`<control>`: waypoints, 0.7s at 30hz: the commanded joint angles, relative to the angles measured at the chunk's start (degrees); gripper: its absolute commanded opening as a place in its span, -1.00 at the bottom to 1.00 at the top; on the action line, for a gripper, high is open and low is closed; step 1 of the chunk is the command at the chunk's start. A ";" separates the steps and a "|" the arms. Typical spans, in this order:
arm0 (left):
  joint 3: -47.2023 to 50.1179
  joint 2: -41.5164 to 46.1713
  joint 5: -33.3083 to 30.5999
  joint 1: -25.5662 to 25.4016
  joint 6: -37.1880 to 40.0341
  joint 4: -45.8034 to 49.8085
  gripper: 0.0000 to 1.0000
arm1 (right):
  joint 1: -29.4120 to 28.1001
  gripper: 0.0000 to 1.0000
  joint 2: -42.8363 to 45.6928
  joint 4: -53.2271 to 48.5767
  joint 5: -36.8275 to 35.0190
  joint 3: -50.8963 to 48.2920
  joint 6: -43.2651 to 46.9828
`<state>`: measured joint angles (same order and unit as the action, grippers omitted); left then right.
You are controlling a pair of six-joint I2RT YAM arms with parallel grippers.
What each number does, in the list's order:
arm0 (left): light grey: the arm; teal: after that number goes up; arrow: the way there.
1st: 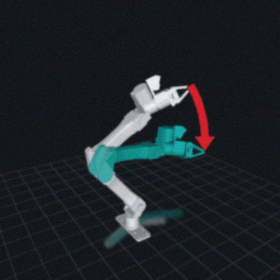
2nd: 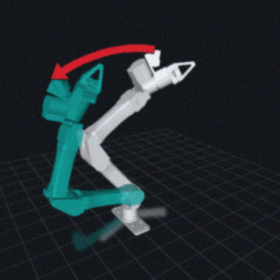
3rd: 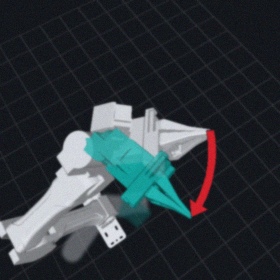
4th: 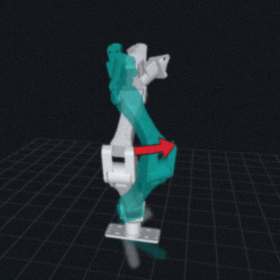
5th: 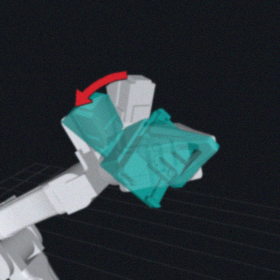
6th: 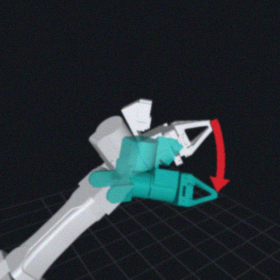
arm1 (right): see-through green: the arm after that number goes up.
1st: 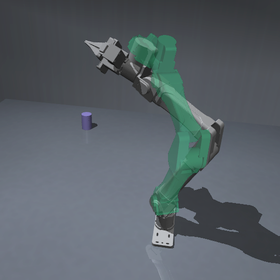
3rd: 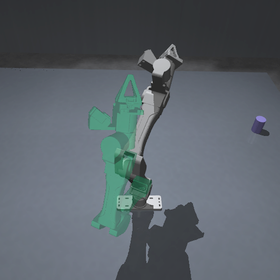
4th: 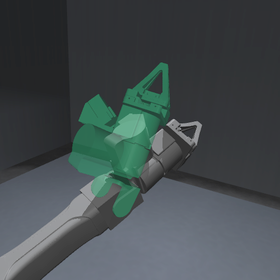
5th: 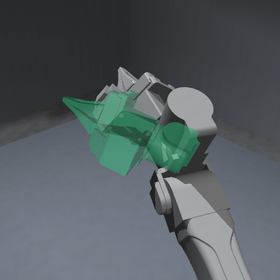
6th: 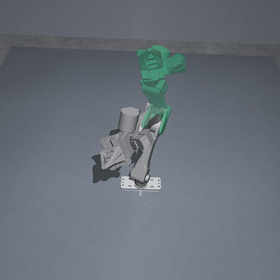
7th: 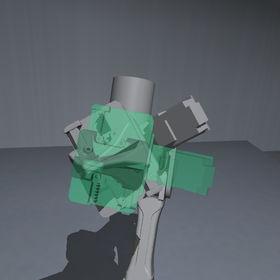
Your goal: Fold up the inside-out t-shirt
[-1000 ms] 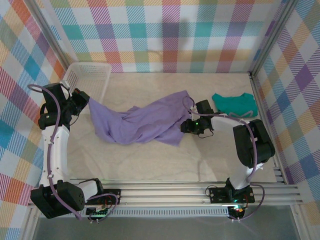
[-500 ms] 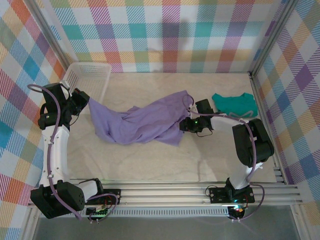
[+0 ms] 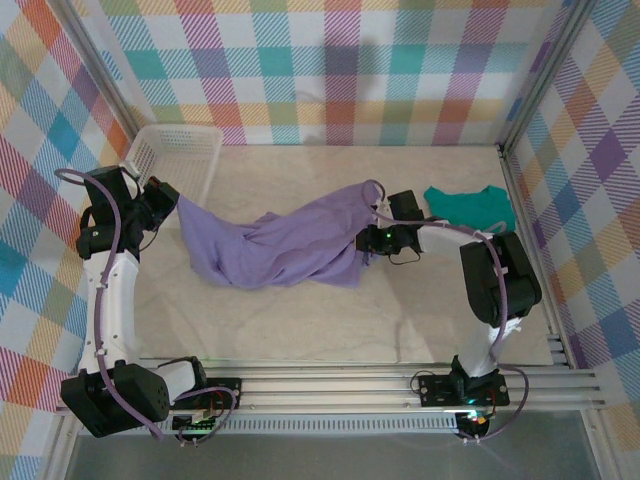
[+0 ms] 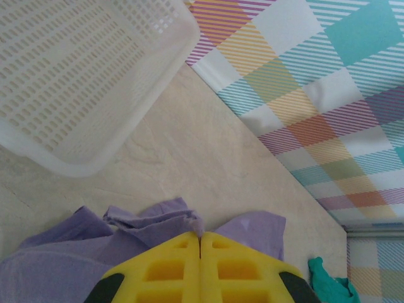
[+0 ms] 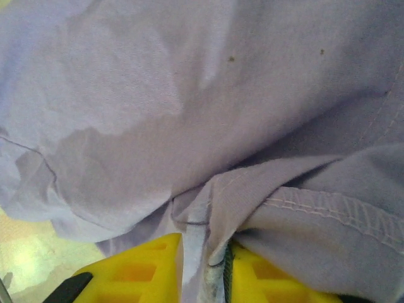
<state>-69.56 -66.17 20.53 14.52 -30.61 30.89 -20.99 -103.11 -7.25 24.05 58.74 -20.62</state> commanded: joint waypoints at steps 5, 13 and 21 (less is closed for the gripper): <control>0.23 0.97 0.57 -0.66 0.68 -1.01 -1.00 | -0.23 -0.84 -0.39 1.54 -0.48 1.64 0.02; -3.80 1.40 -0.66 -0.64 -0.76 0.38 -1.00 | 4.21 -1.00 16.44 -6.49 1.98 4.57 3.71; -20.93 0.25 -1.27 4.57 -5.85 1.14 -1.00 | 17.18 -1.00 30.83 -11.07 9.26 18.53 3.09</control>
<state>-83.26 -66.30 19.97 16.08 -33.87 33.10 -7.86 -75.79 -15.81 29.41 73.12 -17.58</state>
